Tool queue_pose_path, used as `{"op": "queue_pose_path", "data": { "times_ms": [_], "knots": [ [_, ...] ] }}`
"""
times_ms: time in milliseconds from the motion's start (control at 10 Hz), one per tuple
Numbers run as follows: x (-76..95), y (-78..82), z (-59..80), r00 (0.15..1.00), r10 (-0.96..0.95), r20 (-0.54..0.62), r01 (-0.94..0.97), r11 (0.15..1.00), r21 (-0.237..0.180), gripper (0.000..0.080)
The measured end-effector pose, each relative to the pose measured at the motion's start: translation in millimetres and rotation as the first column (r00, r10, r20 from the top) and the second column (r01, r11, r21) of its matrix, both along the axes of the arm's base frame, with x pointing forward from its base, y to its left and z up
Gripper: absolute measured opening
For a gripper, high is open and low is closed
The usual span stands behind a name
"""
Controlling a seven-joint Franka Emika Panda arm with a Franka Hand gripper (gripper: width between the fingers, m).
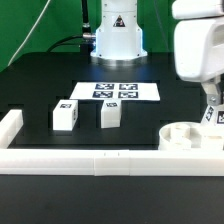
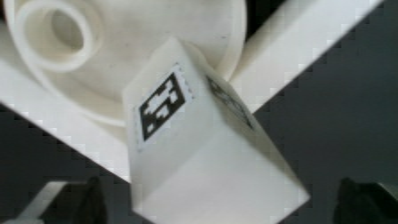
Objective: Assemble stool
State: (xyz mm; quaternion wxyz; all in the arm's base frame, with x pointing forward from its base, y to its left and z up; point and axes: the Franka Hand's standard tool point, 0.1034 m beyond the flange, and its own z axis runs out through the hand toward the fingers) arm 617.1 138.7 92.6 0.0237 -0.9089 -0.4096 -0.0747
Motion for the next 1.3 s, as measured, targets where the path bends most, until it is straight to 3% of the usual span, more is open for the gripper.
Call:
{"op": "queue_pose_path", "data": {
  "times_ms": [400, 600, 1000, 1100, 1200, 1300],
  "knots": [
    [1.7, -11.9, -3.2, 0.976, 0.219, 0.018, -0.218, 0.975, -0.045, 0.0649],
    [0.5, -12.9, -8.4, 0.918, 0.397, 0.024, -0.393, 0.915, -0.091, 0.0649],
    [0.0, -16.3, -11.5, 0.862, 0.506, 0.014, -0.501, 0.857, -0.123, 0.0606],
    [0.1, -17.9, -11.6, 0.863, 0.504, 0.013, -0.499, 0.858, -0.123, 0.0416],
    [0.1, -18.1, -11.7, 0.864, 0.503, 0.013, -0.498, 0.858, -0.123, 0.0340],
    [0.2, -18.1, -11.6, 0.869, 0.495, 0.013, -0.490, 0.863, -0.122, 0.0340]
  ]
}}
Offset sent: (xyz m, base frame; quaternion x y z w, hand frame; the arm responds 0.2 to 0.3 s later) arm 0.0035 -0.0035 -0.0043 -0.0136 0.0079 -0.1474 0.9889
